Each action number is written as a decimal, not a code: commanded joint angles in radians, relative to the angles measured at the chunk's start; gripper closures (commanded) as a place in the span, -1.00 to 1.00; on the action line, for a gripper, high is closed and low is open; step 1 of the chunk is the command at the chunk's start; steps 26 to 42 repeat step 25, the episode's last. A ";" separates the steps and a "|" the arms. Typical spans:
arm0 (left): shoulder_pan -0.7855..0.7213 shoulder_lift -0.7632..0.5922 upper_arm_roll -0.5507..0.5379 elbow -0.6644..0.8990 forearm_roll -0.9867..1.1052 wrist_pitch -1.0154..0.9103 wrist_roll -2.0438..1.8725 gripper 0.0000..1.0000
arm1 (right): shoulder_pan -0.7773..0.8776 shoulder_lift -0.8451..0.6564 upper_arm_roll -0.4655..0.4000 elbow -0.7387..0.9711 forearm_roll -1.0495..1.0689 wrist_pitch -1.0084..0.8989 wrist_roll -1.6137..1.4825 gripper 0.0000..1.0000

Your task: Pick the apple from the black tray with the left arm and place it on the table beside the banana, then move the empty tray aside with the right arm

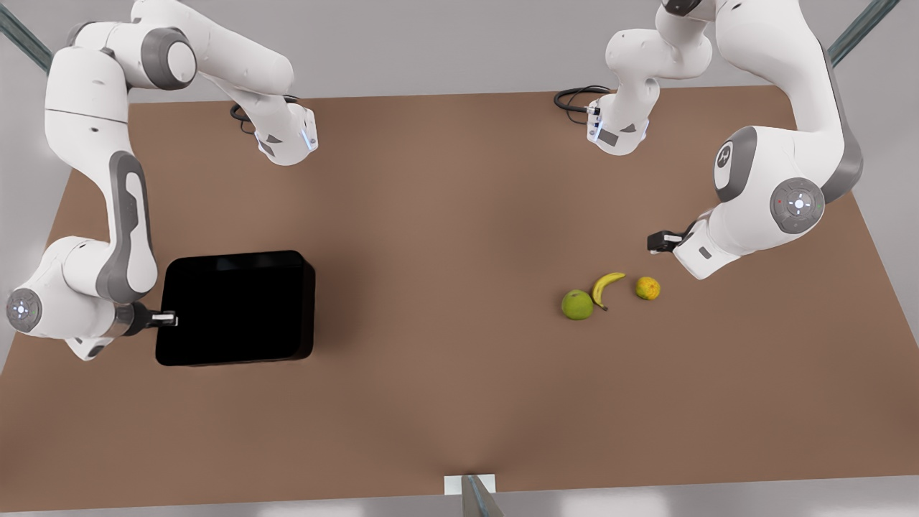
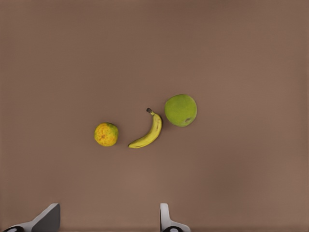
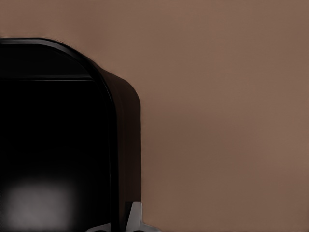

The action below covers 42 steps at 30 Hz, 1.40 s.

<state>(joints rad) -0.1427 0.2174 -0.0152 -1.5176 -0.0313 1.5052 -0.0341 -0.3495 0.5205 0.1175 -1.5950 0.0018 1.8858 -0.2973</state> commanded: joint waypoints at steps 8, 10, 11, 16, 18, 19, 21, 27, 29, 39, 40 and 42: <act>0.000 -0.001 0.000 0.000 0.002 0.000 0.023 -1.00 | 0.000 0.030 0.001 0.012 -0.013 0.029 -0.399 0.30; 0.000 -0.001 0.000 0.000 0.002 0.000 0.023 -1.00 | 0.000 0.030 0.001 0.013 -0.009 0.027 -0.393 -0.94; 0.000 -0.001 0.000 0.000 0.002 -0.002 0.023 -1.00 | 0.000 0.029 0.001 0.013 -0.011 0.027 -0.388 -1.00; -0.003 0.011 -0.015 0.022 0.008 0.003 0.029 -1.00 | 0.006 -0.010 0.011 0.064 0.001 0.012 -0.376 -1.00; -0.003 0.016 -0.015 0.030 0.007 0.001 0.026 -1.00 | 0.012 -0.080 0.085 0.187 -0.006 -0.089 -0.277 -1.00; -0.003 0.016 -0.015 0.028 0.008 0.001 0.028 -1.00 | 0.032 -0.080 0.102 0.291 -0.006 -0.232 -0.160 -1.00; -0.002 0.016 -0.015 0.028 0.008 0.000 0.029 -1.00 | 0.064 -0.143 0.185 0.356 -0.005 -0.381 0.239 -1.00; -0.003 0.016 -0.015 0.028 0.008 0.000 0.026 -1.00 | 0.066 -0.192 0.215 0.354 0.037 -0.413 0.405 -1.00; -0.003 0.016 -0.015 0.028 0.008 0.000 0.026 -1.00 | 0.066 -0.192 0.215 0.354 0.037 -0.413 0.405 -1.00; -0.003 0.016 -0.015 0.028 0.008 0.000 0.026 -1.00 | 0.066 -0.192 0.215 0.354 0.037 -0.413 0.405 -1.00; -0.003 0.016 -0.015 0.028 0.008 0.000 0.026 -1.00 | 0.066 -0.192 0.215 0.354 0.037 -0.413 0.405 -1.00; -0.003 0.016 -0.015 0.028 0.008 0.000 0.026 -1.00 | 0.066 -0.192 0.215 0.354 0.037 -0.413 0.405 -1.00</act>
